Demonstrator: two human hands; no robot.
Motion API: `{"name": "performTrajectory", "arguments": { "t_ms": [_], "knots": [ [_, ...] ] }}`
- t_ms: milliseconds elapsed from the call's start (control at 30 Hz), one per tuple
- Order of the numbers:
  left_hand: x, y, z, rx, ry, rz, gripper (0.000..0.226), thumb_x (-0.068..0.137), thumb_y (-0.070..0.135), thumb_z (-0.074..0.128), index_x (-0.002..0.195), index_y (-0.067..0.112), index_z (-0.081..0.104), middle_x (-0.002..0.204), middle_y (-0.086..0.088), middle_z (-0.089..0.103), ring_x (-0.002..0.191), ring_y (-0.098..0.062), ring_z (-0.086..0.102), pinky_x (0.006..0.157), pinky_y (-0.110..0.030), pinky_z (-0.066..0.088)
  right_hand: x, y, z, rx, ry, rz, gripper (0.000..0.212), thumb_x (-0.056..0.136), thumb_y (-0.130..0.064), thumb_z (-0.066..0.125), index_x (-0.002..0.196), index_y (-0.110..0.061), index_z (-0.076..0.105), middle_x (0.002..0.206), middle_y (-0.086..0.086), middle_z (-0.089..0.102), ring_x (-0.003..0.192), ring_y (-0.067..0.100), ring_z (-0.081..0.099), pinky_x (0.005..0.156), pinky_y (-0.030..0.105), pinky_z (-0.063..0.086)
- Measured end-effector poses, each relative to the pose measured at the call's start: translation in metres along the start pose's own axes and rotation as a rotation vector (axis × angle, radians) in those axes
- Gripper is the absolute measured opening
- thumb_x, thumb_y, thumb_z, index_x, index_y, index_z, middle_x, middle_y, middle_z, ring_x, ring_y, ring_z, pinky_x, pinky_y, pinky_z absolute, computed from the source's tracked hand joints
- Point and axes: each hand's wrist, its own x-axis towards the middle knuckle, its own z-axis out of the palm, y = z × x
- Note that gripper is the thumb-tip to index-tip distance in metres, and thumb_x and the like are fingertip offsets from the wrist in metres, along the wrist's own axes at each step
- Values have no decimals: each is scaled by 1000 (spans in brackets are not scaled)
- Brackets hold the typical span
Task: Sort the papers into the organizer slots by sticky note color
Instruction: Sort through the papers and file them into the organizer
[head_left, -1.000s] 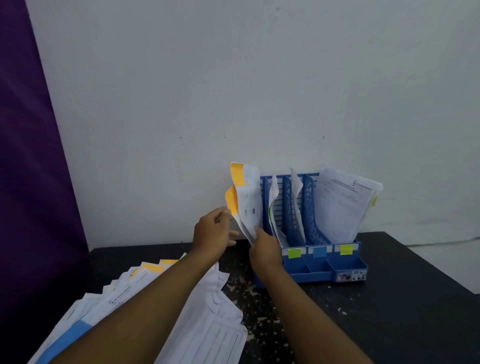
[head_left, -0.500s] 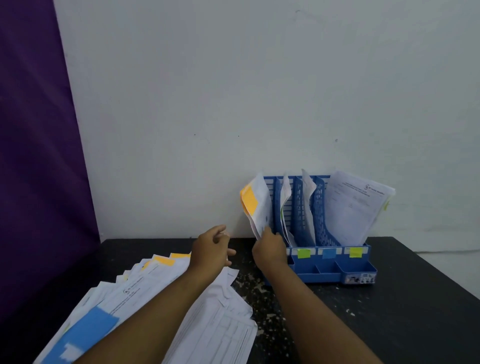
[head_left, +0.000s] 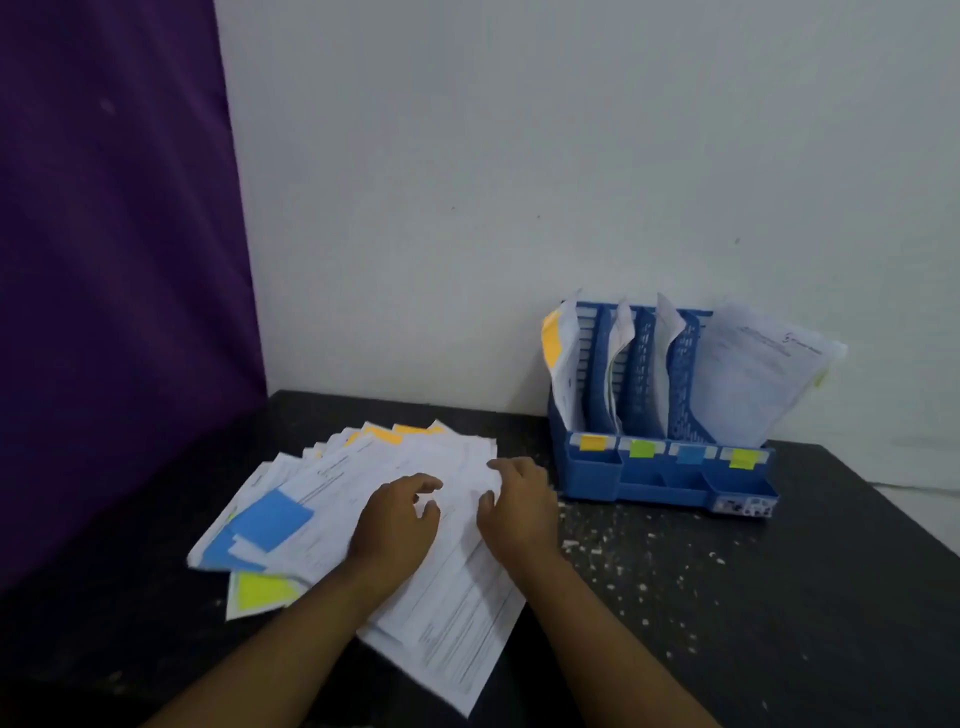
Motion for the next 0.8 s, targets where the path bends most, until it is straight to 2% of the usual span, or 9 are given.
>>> {"name": "performTrajectory", "arguments": {
  "t_ms": [67,167,300,433,500,633,700,800],
  "knots": [
    [-20,-26,-9,54,-3,-27,26,101,25,67,126,32,70,134,6,69,124,-16,63,109,-30,47,-25,-13,13,32,-111,-39,48,97,-34,60,144,-28,58,148,-3,54,138,19,46,117,37,37],
    [-39,-54,-26,165,28,-41,27,99,28,67,125,34,69,131,7,69,125,-16,61,111,-36,47,-51,-32,27,50,-234,-103,53,99,-49,54,150,-33,52,157,-6,48,147,17,39,124,44,29],
    [-50,-79,-59,278,147,-108,36,96,25,68,132,27,69,128,-2,69,125,-26,57,107,-47,45,-77,-43,35,-35,-382,-107,62,102,-60,41,158,-34,39,170,-4,29,158,20,19,129,54,9],
    [-53,-104,-88,396,217,-230,56,97,35,68,149,17,55,146,-8,58,137,-33,47,111,-55,41,-84,-43,33,-82,-420,-99,63,104,-63,33,160,-35,35,173,-6,22,161,18,10,129,56,-3],
    [-52,-110,-94,368,231,-308,62,98,41,67,152,16,49,153,-9,50,141,-34,43,112,-56,40,-84,-43,30,-89,-428,-93,63,103,-64,33,160,-37,35,172,-7,22,161,17,10,129,56,-3],
    [-55,-109,-96,213,406,-323,47,96,42,71,134,18,56,140,-12,54,127,-34,51,101,-56,50,-91,-43,25,-43,-383,-72,59,102,-62,40,155,-37,45,169,-9,32,159,14,19,130,53,1],
    [-57,-107,-98,141,472,-343,47,99,45,66,134,16,55,138,-13,56,125,-34,53,100,-54,51,-95,-42,23,-15,-344,-58,53,102,-58,44,149,-36,52,164,-10,40,155,13,26,129,51,6],
    [-53,-112,-100,168,403,-443,53,106,52,49,144,15,55,145,-14,55,132,-35,52,106,-54,48,-97,-44,19,7,-264,-67,39,101,-47,51,135,-32,66,148,-12,58,143,12,44,125,48,21]
  ]
}}
